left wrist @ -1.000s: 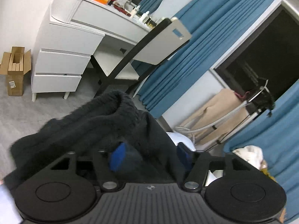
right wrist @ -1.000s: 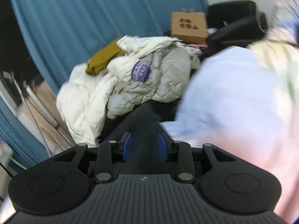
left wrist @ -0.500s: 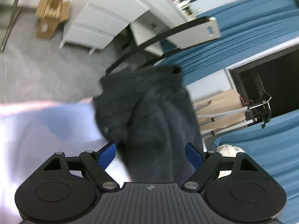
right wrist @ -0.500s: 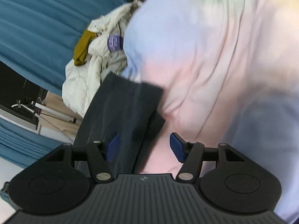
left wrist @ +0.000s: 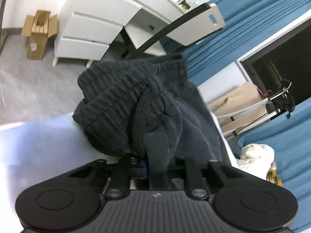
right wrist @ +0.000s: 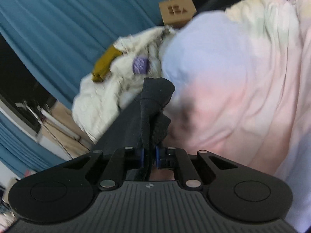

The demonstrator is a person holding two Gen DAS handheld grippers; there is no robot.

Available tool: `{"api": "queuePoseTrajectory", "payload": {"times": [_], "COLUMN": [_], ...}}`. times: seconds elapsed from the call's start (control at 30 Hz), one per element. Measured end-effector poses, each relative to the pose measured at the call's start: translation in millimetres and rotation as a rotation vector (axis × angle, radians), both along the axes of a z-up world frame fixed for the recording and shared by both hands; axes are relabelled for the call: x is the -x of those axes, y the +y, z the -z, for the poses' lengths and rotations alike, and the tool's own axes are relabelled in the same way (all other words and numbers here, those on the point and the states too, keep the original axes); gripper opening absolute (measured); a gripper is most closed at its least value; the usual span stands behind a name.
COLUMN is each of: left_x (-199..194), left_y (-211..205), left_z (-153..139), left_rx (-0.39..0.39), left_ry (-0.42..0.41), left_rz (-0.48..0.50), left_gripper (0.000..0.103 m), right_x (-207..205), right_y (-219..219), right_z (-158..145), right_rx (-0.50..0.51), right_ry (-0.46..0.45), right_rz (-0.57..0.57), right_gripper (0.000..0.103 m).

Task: Fold clothes
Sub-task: 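Regrip the waistband with the left gripper while the right gripper holds the leg hem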

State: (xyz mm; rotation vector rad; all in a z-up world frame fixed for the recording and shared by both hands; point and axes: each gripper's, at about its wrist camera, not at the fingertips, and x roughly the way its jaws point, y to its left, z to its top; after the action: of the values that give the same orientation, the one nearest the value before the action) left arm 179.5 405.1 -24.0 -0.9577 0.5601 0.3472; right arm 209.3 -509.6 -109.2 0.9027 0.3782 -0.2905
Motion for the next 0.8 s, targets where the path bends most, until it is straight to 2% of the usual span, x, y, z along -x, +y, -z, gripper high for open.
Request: {"api": "queuePoseTrajectory", "payload": {"times": [0.2, 0.33, 0.47, 0.6, 0.7, 0.8], "left_x": [22, 47, 90, 130, 147, 154], "left_y": [7, 14, 18, 25, 30, 28], "left_z": [-65, -99, -102, -87, -70, -50], "left_rx": [-0.022, -0.022, 0.017, 0.025, 0.019, 0.018], "left_ry": [-0.078, -0.085, -0.049, -0.020, 0.001, 0.039], "left_rz": [0.000, 0.029, 0.059, 0.098, 0.148, 0.187], "left_gripper": [0.009, 0.009, 0.009, 0.009, 0.010, 0.012], "right_x": [43, 88, 137, 193, 220, 231], "right_y": [10, 4, -1, 1, 0, -2], "right_z": [-49, -66, -71, -73, -58, -29], "right_rx": [0.025, -0.019, -0.061, -0.072, -0.112, -0.169], "right_ry": [-0.082, -0.103, -0.098, -0.110, -0.070, -0.046], "right_rz": [0.025, 0.051, 0.066, 0.067, 0.102, 0.131], "right_gripper": [0.010, 0.010, 0.010, 0.010, 0.010, 0.011]}}
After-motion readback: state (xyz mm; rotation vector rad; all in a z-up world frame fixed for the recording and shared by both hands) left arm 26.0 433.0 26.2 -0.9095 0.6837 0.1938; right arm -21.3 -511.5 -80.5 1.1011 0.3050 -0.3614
